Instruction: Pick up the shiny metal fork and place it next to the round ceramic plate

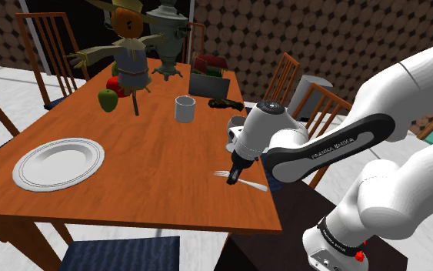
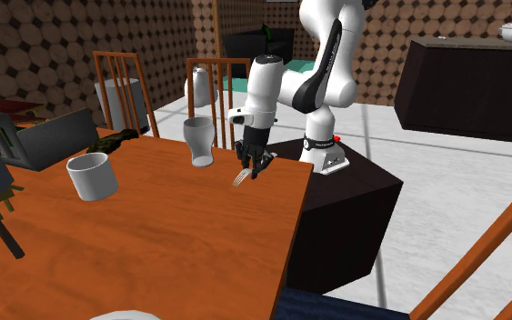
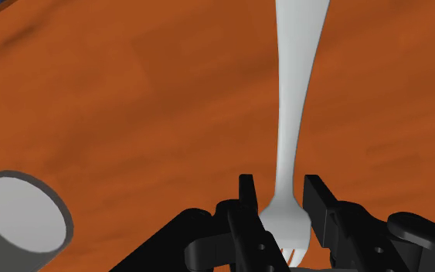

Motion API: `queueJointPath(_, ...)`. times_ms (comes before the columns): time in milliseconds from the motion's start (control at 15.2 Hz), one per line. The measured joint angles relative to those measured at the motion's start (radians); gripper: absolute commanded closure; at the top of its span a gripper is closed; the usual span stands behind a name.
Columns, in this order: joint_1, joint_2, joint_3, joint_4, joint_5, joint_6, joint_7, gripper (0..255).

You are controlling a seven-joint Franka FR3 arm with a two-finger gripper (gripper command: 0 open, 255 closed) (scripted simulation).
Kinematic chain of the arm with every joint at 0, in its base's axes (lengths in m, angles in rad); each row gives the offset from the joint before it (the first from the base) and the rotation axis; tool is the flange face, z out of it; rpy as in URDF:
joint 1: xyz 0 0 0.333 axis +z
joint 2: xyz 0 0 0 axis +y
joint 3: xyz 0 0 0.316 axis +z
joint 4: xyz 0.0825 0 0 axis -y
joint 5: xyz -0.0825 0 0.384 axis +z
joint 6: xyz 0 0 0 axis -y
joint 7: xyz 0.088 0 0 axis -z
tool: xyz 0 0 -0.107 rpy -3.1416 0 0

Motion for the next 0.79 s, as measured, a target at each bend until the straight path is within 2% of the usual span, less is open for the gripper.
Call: queueJointPath(792,0.033,-0.145,-0.033,0.053,0.045,-0.196,-0.046,255)
